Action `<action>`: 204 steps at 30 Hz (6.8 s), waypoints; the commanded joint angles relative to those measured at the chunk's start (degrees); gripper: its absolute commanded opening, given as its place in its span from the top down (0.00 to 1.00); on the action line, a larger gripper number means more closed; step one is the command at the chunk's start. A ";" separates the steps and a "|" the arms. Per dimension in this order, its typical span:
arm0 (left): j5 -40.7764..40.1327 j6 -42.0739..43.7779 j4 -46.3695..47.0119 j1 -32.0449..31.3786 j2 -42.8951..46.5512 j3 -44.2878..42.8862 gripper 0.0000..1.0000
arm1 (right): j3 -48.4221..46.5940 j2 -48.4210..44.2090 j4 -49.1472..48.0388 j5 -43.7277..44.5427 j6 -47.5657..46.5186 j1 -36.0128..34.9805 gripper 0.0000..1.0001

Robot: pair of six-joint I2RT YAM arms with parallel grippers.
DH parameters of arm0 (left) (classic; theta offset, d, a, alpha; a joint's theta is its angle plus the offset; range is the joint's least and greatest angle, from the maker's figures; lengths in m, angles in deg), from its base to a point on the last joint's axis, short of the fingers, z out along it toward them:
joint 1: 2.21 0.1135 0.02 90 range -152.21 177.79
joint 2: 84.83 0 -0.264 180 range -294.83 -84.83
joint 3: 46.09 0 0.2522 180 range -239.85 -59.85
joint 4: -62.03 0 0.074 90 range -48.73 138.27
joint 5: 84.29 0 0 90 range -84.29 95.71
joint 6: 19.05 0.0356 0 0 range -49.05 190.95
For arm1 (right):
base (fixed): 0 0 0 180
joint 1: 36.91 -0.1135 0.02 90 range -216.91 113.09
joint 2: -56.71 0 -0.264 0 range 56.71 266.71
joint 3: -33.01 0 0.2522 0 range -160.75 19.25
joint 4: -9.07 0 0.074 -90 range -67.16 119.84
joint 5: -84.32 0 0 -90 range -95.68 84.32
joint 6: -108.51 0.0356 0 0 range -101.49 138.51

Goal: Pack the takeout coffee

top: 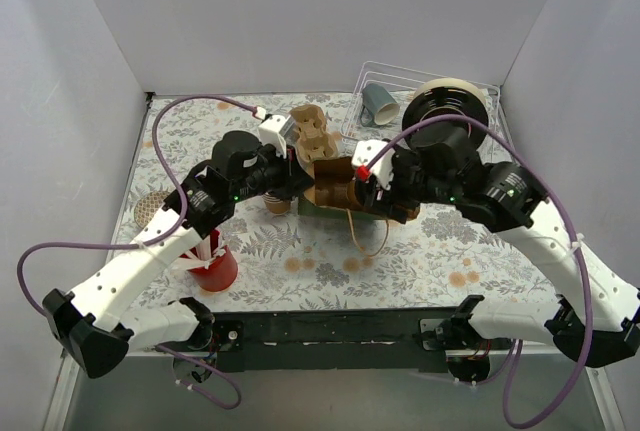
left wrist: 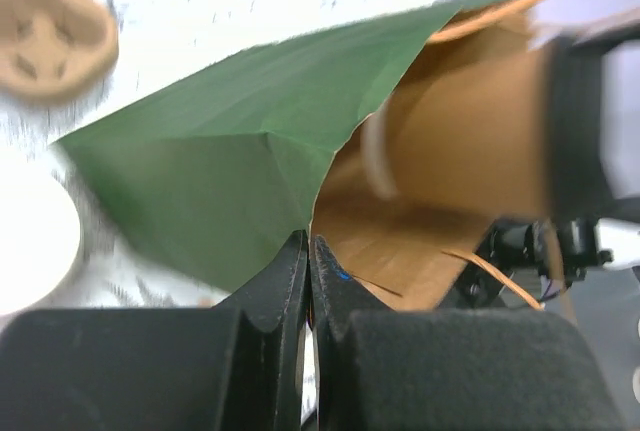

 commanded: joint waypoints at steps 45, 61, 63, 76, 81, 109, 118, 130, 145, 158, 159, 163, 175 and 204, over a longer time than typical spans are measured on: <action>-4.45 -1.53 7.66 -1.03 14.13 15.54 1.00 | 27.47 -9.08 -10.48 42.61 7.48 -32.22 0.62; -6.74 -3.46 9.42 -8.15 13.51 18.00 1.00 | 27.56 -2.92 -28.67 22.68 -0.44 -17.36 0.63; -6.65 -3.37 8.90 -8.41 13.69 18.00 1.00 | 26.77 -1.52 -30.16 21.88 -0.62 -17.19 0.63; -6.84 -1.70 8.89 -8.77 14.83 19.06 1.00 | 31.42 -8.01 -22.45 11.94 -2.64 -16.66 0.64; -4.37 -1.00 9.86 -9.29 14.30 20.46 1.00 | 33.61 -7.49 -22.34 17.64 -1.93 -16.66 0.64; -1.90 -8.73 9.07 -9.47 12.37 18.18 1.00 | 37.75 4.02 -36.94 22.57 -4.40 -13.58 0.68; -1.99 -9.44 7.66 -9.56 12.90 18.00 1.00 | 35.47 4.91 -37.55 27.41 -2.99 -12.35 0.68; -1.56 -8.82 6.69 -9.56 12.72 17.48 1.00 | 30.45 -2.56 -21.30 13.88 -1.93 -8.22 0.68; 3.19 -11.46 7.92 -9.56 10.26 17.30 1.00 | 38.72 2.44 -37.54 23.01 -7.12 -7.69 0.70; 3.72 -9.71 5.91 -9.56 10.70 16.69 1.00 | 36.25 -3.79 -35.09 22.16 -10.72 -6.20 0.70; 3.63 -8.83 5.73 -9.56 10.61 16.77 1.00 | 36.87 -5.45 -33.96 21.09 -11.33 -5.33 0.70; 2.93 -6.10 5.55 -9.56 10.87 17.30 1.00 | 40.91 -9.59 -36.05 19.68 -15.28 -2.69 0.70; 6.79 -6.89 11.87 -9.56 12.46 21.43 1.00 | 38.63 -10.91 -28.59 7.99 -31.80 -1.01 0.73; 8.82 -8.21 10.83 -9.47 13.25 22.75 1.00 | 40.04 -6.26 -24.73 7.63 -37.27 -0.05 0.78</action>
